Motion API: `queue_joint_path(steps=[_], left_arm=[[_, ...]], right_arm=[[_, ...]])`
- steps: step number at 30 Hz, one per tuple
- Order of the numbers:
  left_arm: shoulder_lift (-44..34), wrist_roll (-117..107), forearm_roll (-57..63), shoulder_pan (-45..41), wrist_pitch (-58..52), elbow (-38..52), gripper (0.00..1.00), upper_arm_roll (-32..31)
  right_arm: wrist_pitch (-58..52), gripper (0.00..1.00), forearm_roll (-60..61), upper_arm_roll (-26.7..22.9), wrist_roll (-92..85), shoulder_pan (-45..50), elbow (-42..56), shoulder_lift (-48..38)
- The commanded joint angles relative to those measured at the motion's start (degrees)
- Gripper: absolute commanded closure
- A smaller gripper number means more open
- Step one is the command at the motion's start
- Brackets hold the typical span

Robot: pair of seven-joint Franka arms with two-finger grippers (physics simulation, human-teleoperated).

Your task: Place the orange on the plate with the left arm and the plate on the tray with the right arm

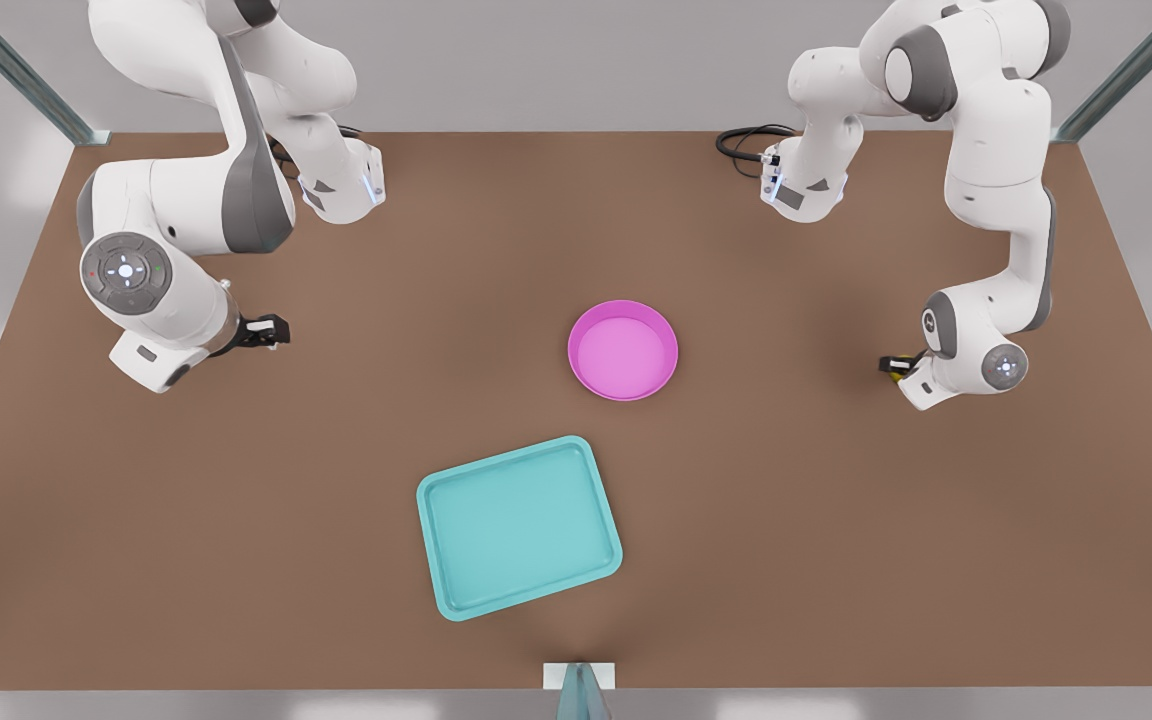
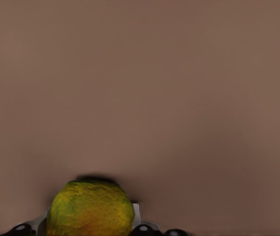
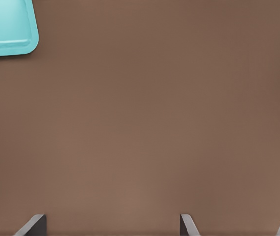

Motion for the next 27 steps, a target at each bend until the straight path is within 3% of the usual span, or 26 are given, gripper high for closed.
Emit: queue_joint_path(steps=[1, 5, 6, 7, 9, 11, 13, 16, 19, 21, 27], left_arm=[[-0.21, 2.74, -0.26, -0.02, -1.15, 0.10, 0.39, 0.05], [-1.88, 1.95, -0.35, -0.10, -2.39, 0.54, 0.43, 0.05], [-4.87, -1.30, -0.26, -0.90, -5.72, 2.91, 0.41, -1.70], [-6.81, -5.86, -0.35, -1.07, -9.94, 6.69, 0.41, -7.68], [-5.75, -15.88, -0.35, -4.14, -21.62, 20.13, 0.41, -15.07], [-2.59, -25.73, -0.35, -16.71, -30.24, 31.03, 0.41, -15.16], [6.81, -36.54, -4.21, -25.32, -37.10, 45.72, 0.40, -15.77], [14.55, -44.98, -7.20, -32.45, -35.43, 51.25, 0.40, -16.92], [14.90, -51.22, -10.72, -35.09, -36.49, 51.26, 0.39, -18.85], [14.81, -51.57, -10.72, -36.58, -46.85, 51.17, 0.39, -18.94], [18.42, -50.79, -12.48, -37.99, -44.58, 51.87, 0.39, -18.94]], right_arm=[[0.01, 0.00, 0.02, 0.00, 0.03, 0.09, 0.06, 0.04], [0.27, 0.00, 0.03, -0.09, -0.06, 0.00, 0.06, 0.22], [0.18, 0.00, 0.02, 0.00, -0.06, 0.00, -0.03, 0.22], [0.18, 0.00, 0.02, -0.09, -0.06, 0.00, -0.03, 0.22], [0.18, 0.00, 0.03, -0.09, 0.03, 0.00, -0.03, 0.39], [0.36, 0.00, 0.02, -0.09, 0.03, 0.00, -0.12, 0.48], [0.44, 0.00, 0.02, -0.09, 0.03, 0.09, -0.12, 0.57], [0.44, 0.00, 0.11, -0.09, 0.03, 0.00, -0.12, 0.66], [0.53, 0.00, 0.03, -0.09, 0.03, 0.00, -0.20, 0.83], [0.44, 0.00, 0.03, -0.61, 0.03, 0.00, -0.20, 1.01], [0.53, 0.00, 0.20, -0.79, 0.12, 0.09, -0.20, 1.18]])
